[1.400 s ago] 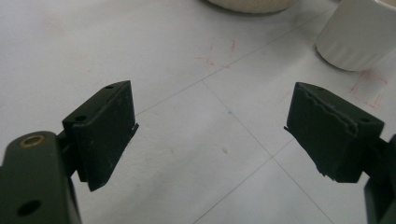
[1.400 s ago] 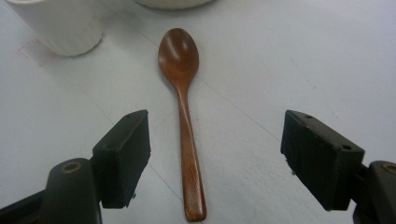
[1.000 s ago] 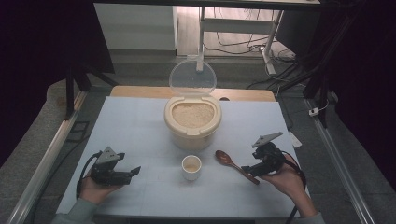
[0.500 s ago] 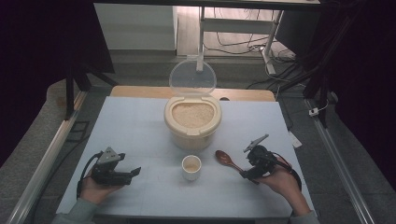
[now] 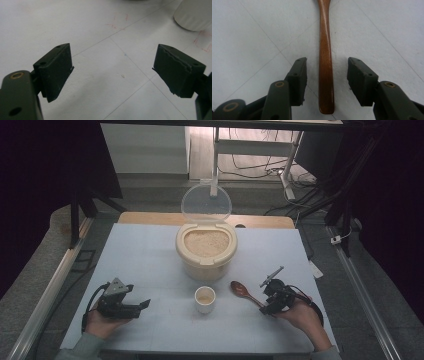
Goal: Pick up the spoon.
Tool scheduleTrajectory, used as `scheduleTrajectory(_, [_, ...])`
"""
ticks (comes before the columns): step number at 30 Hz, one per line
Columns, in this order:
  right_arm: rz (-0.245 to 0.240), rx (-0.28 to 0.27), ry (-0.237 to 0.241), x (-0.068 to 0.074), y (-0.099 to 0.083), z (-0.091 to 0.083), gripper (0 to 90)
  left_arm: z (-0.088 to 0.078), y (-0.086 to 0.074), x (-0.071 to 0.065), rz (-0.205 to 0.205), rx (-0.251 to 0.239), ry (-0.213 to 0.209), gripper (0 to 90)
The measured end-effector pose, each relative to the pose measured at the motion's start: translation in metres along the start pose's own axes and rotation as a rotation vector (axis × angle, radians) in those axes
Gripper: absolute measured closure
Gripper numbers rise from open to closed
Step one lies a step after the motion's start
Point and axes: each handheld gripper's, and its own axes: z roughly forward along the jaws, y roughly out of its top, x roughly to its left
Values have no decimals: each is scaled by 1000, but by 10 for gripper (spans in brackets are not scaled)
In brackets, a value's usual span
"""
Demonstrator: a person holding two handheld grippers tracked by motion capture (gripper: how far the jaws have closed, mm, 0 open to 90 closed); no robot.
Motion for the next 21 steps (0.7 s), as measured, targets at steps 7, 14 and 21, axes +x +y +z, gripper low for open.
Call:
scheduleTrajectory(7, [-14, 9, -13, 1, 1, 1, 600, 0, -1, 0, 0, 2, 2, 151])
scheduleTrajectory(14, [-35, 27, -57, 5, 3, 3, 711, 1, -1, 0, 2, 9, 3, 150])
scheduleTrajectory(21, [-72, 45, -93, 10, 6, 5, 776, 1, -1, 0, 6, 10, 5, 150])
